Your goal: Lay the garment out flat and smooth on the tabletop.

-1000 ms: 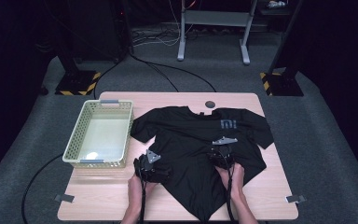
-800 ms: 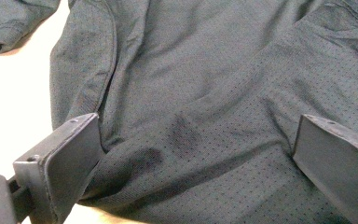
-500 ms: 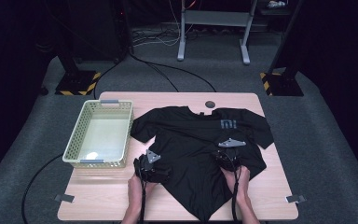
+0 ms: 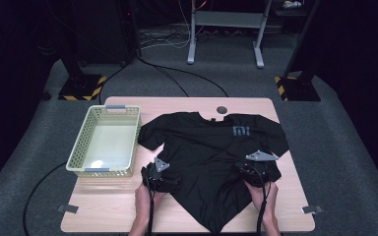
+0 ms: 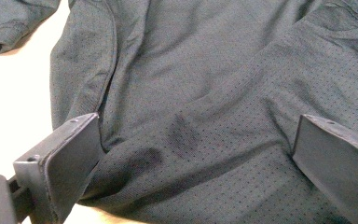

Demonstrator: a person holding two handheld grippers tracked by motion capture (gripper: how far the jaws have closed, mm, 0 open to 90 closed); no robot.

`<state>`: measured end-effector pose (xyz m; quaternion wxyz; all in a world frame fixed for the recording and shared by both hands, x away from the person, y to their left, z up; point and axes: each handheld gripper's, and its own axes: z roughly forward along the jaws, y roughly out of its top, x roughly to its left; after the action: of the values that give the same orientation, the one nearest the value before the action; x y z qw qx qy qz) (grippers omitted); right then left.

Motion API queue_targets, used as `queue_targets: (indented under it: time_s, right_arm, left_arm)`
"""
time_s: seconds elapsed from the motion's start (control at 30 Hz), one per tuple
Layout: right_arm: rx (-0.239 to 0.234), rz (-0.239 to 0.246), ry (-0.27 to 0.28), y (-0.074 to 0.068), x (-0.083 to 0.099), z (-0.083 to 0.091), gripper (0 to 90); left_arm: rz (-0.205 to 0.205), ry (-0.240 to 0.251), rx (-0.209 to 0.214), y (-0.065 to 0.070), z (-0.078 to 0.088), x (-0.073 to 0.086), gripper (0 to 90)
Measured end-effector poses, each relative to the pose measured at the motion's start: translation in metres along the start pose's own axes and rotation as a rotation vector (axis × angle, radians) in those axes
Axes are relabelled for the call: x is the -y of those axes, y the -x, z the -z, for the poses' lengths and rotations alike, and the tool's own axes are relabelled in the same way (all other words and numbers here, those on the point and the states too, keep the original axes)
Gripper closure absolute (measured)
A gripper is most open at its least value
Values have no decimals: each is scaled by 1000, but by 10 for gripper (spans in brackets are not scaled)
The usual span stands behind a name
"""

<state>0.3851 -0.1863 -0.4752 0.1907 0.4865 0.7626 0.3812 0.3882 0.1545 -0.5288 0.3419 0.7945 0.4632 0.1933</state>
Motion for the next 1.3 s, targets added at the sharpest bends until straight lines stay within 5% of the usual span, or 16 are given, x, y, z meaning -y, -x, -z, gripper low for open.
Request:
queue_targets:
  time_s: [0.77, 1.3]
  right_arm:
    - [75, -26, 38, 18, 27, 60, 875]
    - [144, -55, 16, 28, 54, 89, 875]
  left_arm:
    - [-1, -1, -1, 0, 0, 0, 19]
    - [-1, -1, -1, 0, 0, 0, 19]
